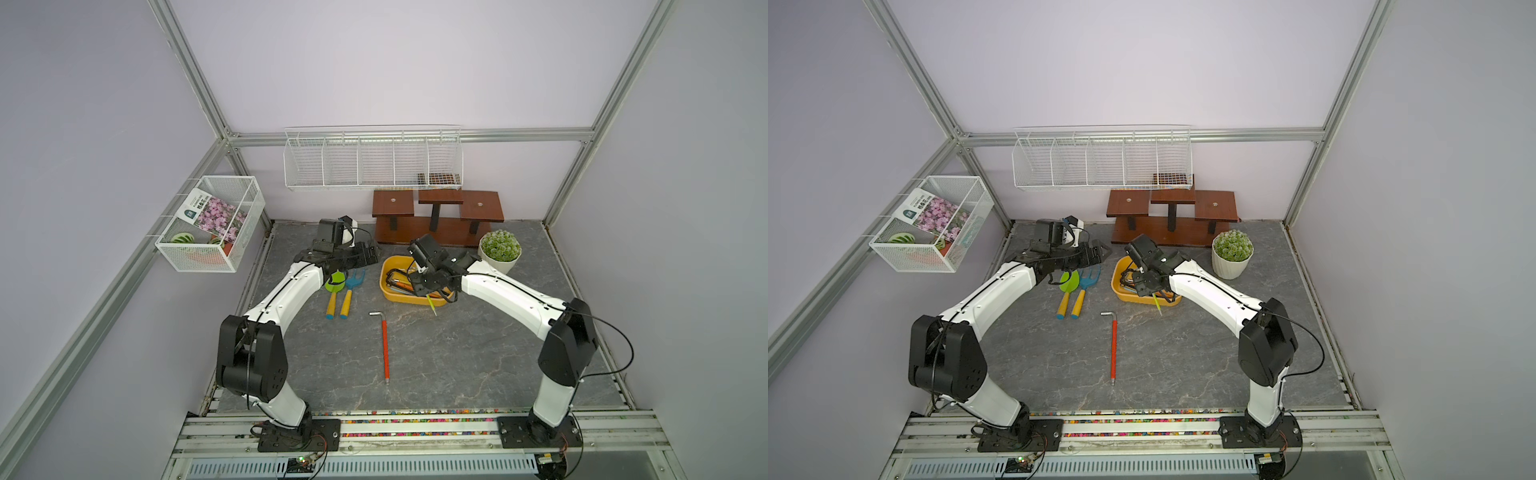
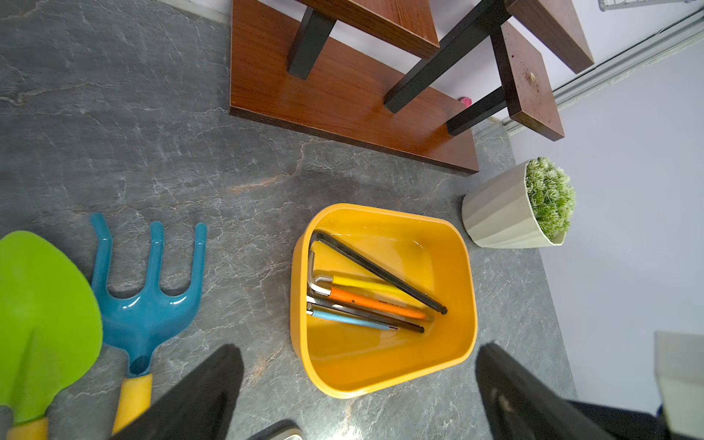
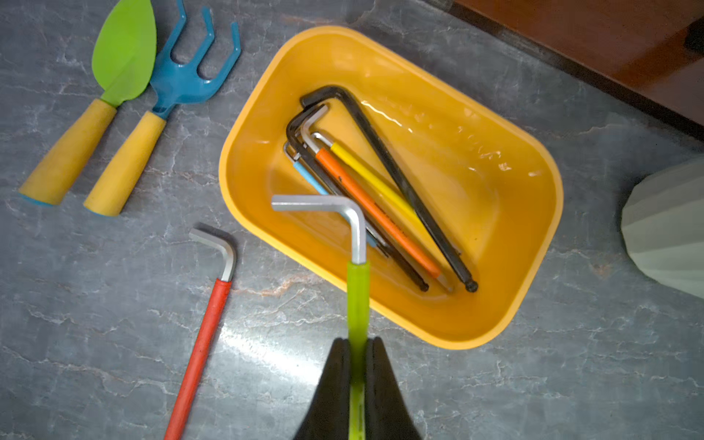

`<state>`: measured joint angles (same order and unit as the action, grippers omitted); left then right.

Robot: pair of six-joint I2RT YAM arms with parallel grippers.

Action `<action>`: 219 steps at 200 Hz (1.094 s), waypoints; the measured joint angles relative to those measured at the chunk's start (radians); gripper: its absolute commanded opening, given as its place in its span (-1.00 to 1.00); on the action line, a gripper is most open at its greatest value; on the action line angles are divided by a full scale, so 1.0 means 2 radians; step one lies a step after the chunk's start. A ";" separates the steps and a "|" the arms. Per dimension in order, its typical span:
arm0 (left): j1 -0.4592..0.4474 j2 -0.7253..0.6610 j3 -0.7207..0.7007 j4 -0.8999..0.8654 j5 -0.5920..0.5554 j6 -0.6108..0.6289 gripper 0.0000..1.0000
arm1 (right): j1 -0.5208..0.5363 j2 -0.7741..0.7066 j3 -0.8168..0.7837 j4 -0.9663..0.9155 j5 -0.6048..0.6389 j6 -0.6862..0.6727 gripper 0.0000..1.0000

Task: Put the hex key on the desktop into the storage box
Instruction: Pick up the Allen key from the center of the board, then place the Allen key in the storage box.

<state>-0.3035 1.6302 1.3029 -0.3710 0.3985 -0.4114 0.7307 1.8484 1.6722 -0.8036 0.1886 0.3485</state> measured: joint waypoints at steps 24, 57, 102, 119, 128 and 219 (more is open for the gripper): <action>0.004 0.000 0.000 0.000 0.005 -0.004 1.00 | -0.020 0.034 0.042 -0.001 -0.013 -0.021 -1.00; 0.010 0.001 0.000 0.000 0.011 -0.011 1.00 | -0.031 0.098 0.106 -0.006 -0.016 -0.052 -1.00; 0.011 0.004 0.000 0.000 0.013 -0.013 1.00 | -0.048 0.164 0.158 -0.018 -0.015 -0.084 -1.00; 0.011 0.004 0.000 0.000 0.013 -0.013 1.00 | -0.057 0.182 0.172 -0.022 -0.015 -0.092 -1.00; 0.011 0.004 0.000 0.000 0.013 -0.013 1.00 | -0.061 0.189 0.176 -0.021 -0.015 -0.095 -1.00; 0.011 0.004 0.000 0.000 0.013 -0.013 1.00 | -0.072 0.228 0.181 -0.019 -0.065 -0.094 -0.89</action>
<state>-0.2813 1.6386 1.3029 -0.3706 0.4244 -0.4366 0.5865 2.3039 2.0350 -0.8417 0.0589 0.1608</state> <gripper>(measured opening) 0.999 0.096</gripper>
